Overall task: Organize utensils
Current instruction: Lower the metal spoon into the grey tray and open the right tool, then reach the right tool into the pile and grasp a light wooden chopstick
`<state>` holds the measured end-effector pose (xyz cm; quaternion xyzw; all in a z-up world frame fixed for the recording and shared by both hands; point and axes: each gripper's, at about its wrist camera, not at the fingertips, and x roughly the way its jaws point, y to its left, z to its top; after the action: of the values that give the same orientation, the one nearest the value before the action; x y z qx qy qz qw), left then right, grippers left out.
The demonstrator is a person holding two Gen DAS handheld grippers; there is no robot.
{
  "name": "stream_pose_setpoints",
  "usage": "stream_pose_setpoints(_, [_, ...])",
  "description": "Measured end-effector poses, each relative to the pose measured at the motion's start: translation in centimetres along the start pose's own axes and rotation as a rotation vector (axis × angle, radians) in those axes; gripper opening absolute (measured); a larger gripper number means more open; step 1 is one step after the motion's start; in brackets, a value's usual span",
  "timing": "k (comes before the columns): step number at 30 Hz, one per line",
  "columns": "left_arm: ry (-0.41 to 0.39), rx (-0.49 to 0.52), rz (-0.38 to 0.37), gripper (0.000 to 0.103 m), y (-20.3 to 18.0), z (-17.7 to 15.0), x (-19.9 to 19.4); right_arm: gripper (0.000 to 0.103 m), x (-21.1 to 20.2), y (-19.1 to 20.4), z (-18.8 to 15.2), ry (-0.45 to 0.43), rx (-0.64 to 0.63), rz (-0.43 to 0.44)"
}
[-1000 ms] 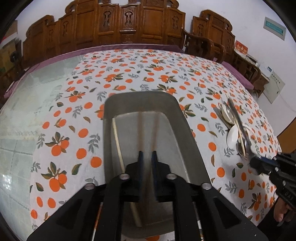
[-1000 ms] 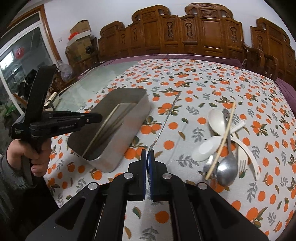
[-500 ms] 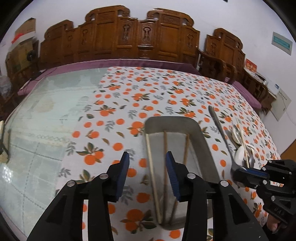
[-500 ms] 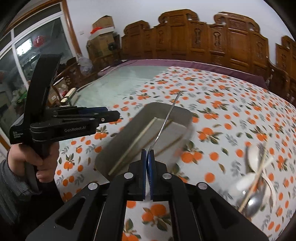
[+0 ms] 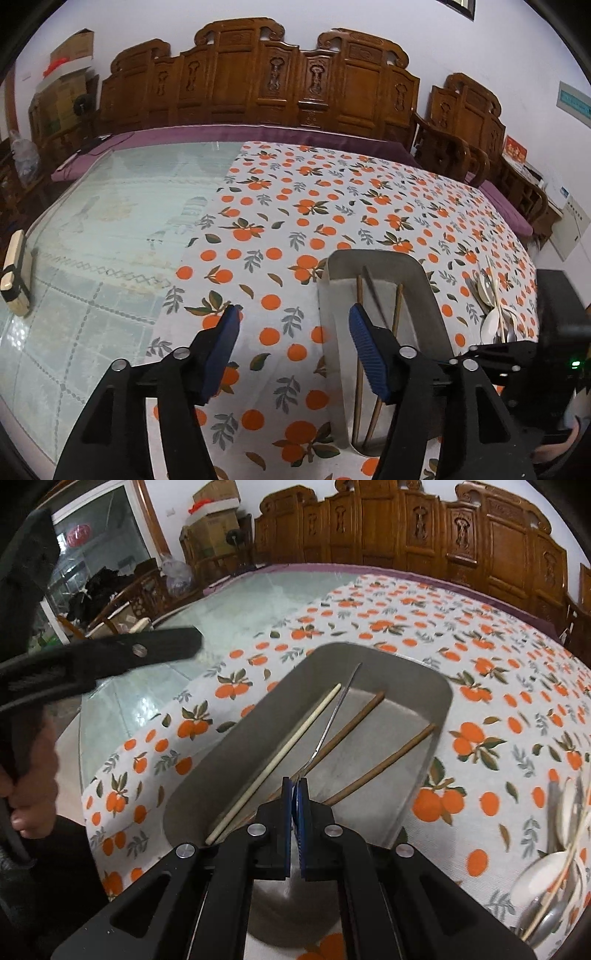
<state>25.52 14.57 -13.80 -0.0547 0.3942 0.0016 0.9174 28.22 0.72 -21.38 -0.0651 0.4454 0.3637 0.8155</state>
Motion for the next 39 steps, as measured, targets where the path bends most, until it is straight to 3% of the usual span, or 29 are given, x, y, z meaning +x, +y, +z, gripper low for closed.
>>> stream_pose_setpoints(10, [-0.006, 0.004, -0.003, 0.063, -0.1, 0.0, -0.3, 0.006, -0.1, -1.0, 0.3, -0.021, 0.031, 0.028])
stream_pose_setpoints(17, [-0.006, 0.025, -0.017, 0.063, -1.7, -0.2, -0.2, 0.007, -4.7, -2.3, 0.4, -0.108, 0.046, 0.032])
stream_pose_setpoints(29, [-0.051, 0.104, -0.083, 0.078, -7.0, -0.6, -0.6, 0.007, -13.5, -7.2, -2.9, -0.207, 0.067, -0.173])
stream_pose_setpoints(32, [-0.058, 0.115, -0.096, 0.08, -8.0, -0.8, -0.7, 0.006, -14.8, -8.5, -3.9, -0.216, 0.079, -0.225])
stream_pose_setpoints(35, [-0.057, 0.133, -0.112, 0.083, -9.2, -1.1, -0.6, 0.015, -15.8, -10.3, -5.2, -0.229, 0.101, -0.272])
stream_pose_setpoints(39, [-0.055, 0.158, -0.121, 0.083, -10.5, -1.6, -0.4, 0.016, -16.0, -12.5, -6.5, -0.227, 0.146, -0.302])
